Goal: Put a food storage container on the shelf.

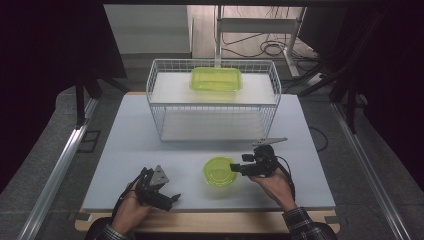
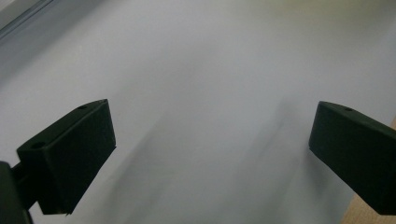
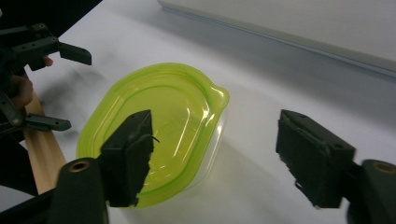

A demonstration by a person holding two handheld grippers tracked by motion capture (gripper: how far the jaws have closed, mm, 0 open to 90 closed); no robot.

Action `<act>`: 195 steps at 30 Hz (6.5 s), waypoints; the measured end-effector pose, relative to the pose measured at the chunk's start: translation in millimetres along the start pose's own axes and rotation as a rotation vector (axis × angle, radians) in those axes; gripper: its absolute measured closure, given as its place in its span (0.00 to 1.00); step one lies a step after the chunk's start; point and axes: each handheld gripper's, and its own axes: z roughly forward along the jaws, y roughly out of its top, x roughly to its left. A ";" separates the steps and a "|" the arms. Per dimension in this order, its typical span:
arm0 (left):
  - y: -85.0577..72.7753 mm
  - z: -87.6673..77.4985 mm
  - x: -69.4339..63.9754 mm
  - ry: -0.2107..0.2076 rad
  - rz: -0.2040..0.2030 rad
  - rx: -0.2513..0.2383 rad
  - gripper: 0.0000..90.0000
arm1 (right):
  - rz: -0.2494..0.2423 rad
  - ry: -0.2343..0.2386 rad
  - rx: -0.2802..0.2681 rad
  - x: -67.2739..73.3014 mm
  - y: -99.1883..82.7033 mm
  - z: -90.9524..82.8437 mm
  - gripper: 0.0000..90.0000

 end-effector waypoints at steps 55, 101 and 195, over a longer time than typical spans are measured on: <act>0.2 0.0 -0.4 -0.003 0.006 0.001 0.00 | 0.371 0.281 -0.059 -31.7 20.7 -17.0 0.91; -0.2 -1.8 3.7 -0.010 -0.031 -0.008 0.00 | 0.351 0.283 -0.245 -23.9 89.2 -73.7 0.91; -1.6 -2.5 5.3 -0.011 -0.040 -0.001 0.00 | 0.336 -0.096 -0.406 -9.8 246.1 -51.2 0.78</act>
